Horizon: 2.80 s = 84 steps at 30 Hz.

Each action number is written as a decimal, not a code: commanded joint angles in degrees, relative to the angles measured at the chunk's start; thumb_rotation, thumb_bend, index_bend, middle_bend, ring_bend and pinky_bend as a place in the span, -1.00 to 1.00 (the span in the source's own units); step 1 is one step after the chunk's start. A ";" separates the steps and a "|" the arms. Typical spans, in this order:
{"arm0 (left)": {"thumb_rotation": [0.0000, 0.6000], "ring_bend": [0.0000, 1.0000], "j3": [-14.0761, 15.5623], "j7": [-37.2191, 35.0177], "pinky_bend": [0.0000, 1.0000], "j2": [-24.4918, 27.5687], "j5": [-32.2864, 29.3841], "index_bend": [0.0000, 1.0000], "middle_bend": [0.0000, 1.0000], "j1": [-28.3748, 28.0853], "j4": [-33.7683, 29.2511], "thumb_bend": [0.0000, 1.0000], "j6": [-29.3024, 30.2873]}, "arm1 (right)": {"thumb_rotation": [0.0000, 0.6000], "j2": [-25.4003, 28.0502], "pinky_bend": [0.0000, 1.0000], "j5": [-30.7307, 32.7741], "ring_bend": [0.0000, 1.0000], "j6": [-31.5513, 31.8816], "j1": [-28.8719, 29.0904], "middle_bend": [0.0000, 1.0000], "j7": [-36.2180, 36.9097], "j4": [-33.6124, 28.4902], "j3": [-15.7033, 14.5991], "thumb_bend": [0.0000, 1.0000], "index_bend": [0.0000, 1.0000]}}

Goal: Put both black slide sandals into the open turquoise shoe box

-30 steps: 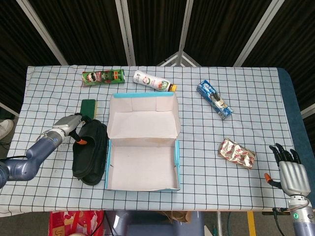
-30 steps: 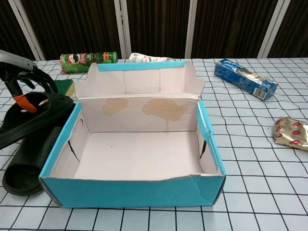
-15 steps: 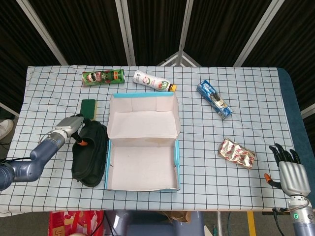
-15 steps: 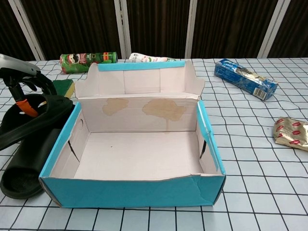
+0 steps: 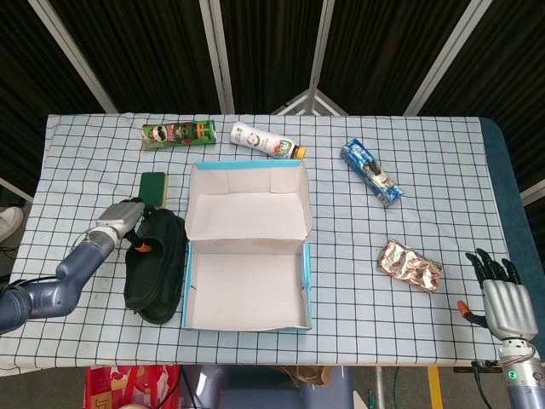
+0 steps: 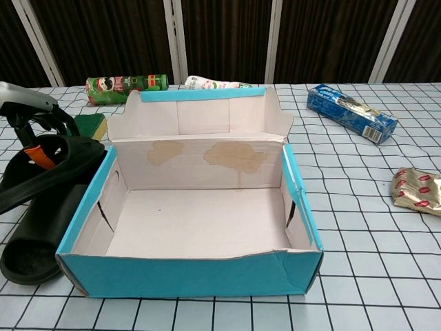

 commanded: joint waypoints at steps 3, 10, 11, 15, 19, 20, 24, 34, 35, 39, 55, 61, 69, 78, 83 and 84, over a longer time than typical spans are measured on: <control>1.00 -0.74 -1.13 0.69 -0.85 0.00 0.52 -0.10 -0.01 0.98 -0.63 -0.45 2.31 | 1.00 0.02 -0.86 0.01 -0.68 0.01 0.00 -0.85 -0.01 -0.04 -0.02 -0.42 -0.74; 1.00 -0.67 -1.32 2.87 -0.85 2.43 -0.02 0.04 0.12 1.59 -2.25 -0.32 4.32 | 1.00 0.20 -0.86 -0.12 -0.68 0.11 -0.07 -0.85 0.29 -0.19 -0.08 -0.42 -0.74; 1.00 -0.67 -1.20 3.38 -0.85 3.06 -0.07 0.05 0.12 1.62 -2.72 -0.31 4.58 | 1.00 0.24 -0.86 -0.12 -0.68 0.10 -0.09 -0.85 0.36 -0.23 -0.10 -0.42 -0.74; 1.00 -0.67 -0.86 5.82 -0.85 6.48 0.04 0.08 0.12 1.49 -5.62 -0.29 6.47 | 1.00 0.45 -0.86 -0.23 -0.68 0.07 -0.11 -0.85 0.59 -0.45 -0.16 -0.42 -0.74; 1.00 -0.67 -2.56 6.52 -0.85 11.89 0.49 0.08 0.12 0.92 -10.88 -0.28 8.40 | 1.00 0.58 -0.86 -0.49 -0.68 0.28 -0.19 -0.85 0.82 -0.68 -0.20 -0.42 -0.74; 1.00 -0.67 -3.26 6.55 -0.85 13.44 0.90 0.08 0.12 0.76 -12.50 -0.27 9.07 | 1.00 0.61 -0.86 -0.56 -0.69 0.34 -0.22 -0.85 0.87 -0.74 -0.22 -0.42 -0.74; 1.00 -0.67 -6.91 6.72 -0.85 18.12 4.63 0.08 0.12 0.49 -18.82 -0.27 13.80 | 1.00 0.78 -0.86 -0.81 -0.69 0.52 -0.36 -0.85 1.30 -0.92 -0.29 -0.42 -0.74; 1.00 -0.67 -8.91 27.54 -0.85 14.11 37.13 0.09 0.14 1.94 -28.71 -0.27 34.97 | 1.00 1.51 -0.86 -1.37 -0.69 0.97 -0.92 -0.85 3.63 -0.63 -0.38 -0.42 -0.74; 1.00 -0.67 -8.23 29.61 -0.85 13.28 40.18 0.09 0.14 2.04 -28.50 -0.27 35.15 | 1.00 1.55 -0.86 -1.34 -0.68 0.95 -0.93 -0.85 3.74 -0.61 -0.37 -0.42 -0.74; 1.00 -0.67 -6.30 33.85 -0.85 10.44 51.60 0.10 0.13 1.93 -26.19 -0.27 34.58 | 1.00 1.71 -0.86 -1.50 -0.69 1.10 -1.04 -0.85 4.08 -0.72 -0.37 -0.42 -0.74; 1.00 -0.67 -6.51 15.51 -0.80 -5.72 78.10 0.11 0.09 -1.77 -1.72 -0.27 35.70 | 1.00 2.04 -0.86 -1.15 -0.68 1.07 -1.29 -0.85 4.36 -0.93 -0.34 -0.42 -0.74; 1.00 -0.67 -7.11 9.00 -0.78 -12.51 80.47 0.11 0.09 -2.91 8.16 -0.28 36.94 | 1.00 2.00 -0.86 -0.28 -0.68 0.60 -1.18 -0.85 4.35 -0.52 -0.09 -0.42 -0.74; 1.00 -0.67 -6.74 5.69 -0.75 -17.70 83.31 0.11 0.07 -4.21 16.63 -0.32 37.80 | 1.00 2.01 -0.86 0.54 -0.69 0.18 -1.11 -0.85 4.37 -0.36 0.12 -0.42 -0.74; 1.00 -0.67 -5.91 2.86 -0.75 -22.16 86.29 0.11 0.08 -5.58 23.74 -0.32 40.17 | 1.00 1.99 -0.86 1.21 -0.68 -0.19 -0.98 -0.85 3.60 -0.68 0.16 -0.42 -0.74; 1.00 -0.67 -4.73 2.41 -0.75 -21.76 86.68 0.11 0.08 -5.32 24.21 -0.32 39.88 | 1.00 2.07 -0.86 1.60 -0.68 -0.61 -0.90 -0.85 3.27 -0.88 0.08 -0.42 -0.74; 1.00 -0.67 -4.56 2.45 -0.75 -21.65 86.70 0.11 0.08 -5.25 24.19 -0.32 39.81 | 1.00 2.08 -0.86 1.63 -0.68 -0.58 -0.90 -0.85 3.21 -0.94 0.10 -0.42 -0.74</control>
